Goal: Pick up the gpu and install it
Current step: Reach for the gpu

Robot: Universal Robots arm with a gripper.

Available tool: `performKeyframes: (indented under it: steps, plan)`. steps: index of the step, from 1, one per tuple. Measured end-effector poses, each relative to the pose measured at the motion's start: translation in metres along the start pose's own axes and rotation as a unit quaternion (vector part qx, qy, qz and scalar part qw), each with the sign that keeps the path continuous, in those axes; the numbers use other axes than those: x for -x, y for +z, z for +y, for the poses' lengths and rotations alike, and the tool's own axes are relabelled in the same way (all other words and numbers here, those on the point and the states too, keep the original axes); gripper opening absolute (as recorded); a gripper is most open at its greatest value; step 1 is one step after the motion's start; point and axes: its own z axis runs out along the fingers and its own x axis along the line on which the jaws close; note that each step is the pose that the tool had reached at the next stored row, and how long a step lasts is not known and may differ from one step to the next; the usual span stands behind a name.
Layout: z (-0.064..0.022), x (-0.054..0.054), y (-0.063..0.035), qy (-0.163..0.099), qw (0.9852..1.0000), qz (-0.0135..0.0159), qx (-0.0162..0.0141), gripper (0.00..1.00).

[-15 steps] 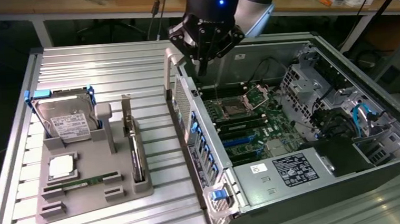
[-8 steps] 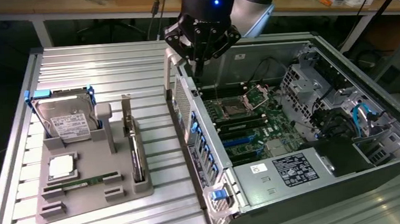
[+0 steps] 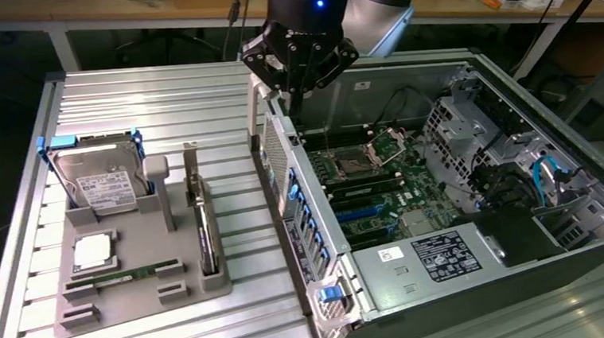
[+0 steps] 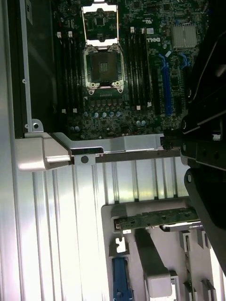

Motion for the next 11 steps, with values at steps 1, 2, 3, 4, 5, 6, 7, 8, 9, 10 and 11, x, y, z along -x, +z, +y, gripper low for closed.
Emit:
performKeyframes:
  steps: [1,2,3,4,5,6,7,8,9,10,11]
  plan:
    - [-0.0001,-0.0008,0.0,0.0,1.0,0.0,0.0,0.11]
    - [-0.0001,-0.0016,0.0,0.0,1.0,0.0,0.0,0.11]
    - [-0.0002,-0.0024,0.0,0.0,1.0,0.0,0.0,0.11]
    - [-0.0002,-0.0032,-0.0001,0.0,1.0,0.0,0.0,0.11]
    - [-0.0003,-0.0039,-0.0001,0.0,1.0,0.0,0.0,0.11]
    - [-0.0003,-0.0045,-0.0001,0.0,1.0,0.0,0.0,0.11]
    - [-0.0004,-0.0052,-0.0001,0.0,1.0,0.0,0.0,0.11]
    - [-0.0004,-0.0059,-0.0001,0.0,1.0,0.0,0.0,0.11]
    - [-0.0005,-0.0067,-0.0001,0.0,1.0,0.0,0.0,0.11]
    - [-0.0006,-0.0074,-0.0001,0.0,1.0,0.0,0.0,0.11]
    - [-0.0006,-0.0081,-0.0001,0.0,1.0,0.0,0.0,0.11]
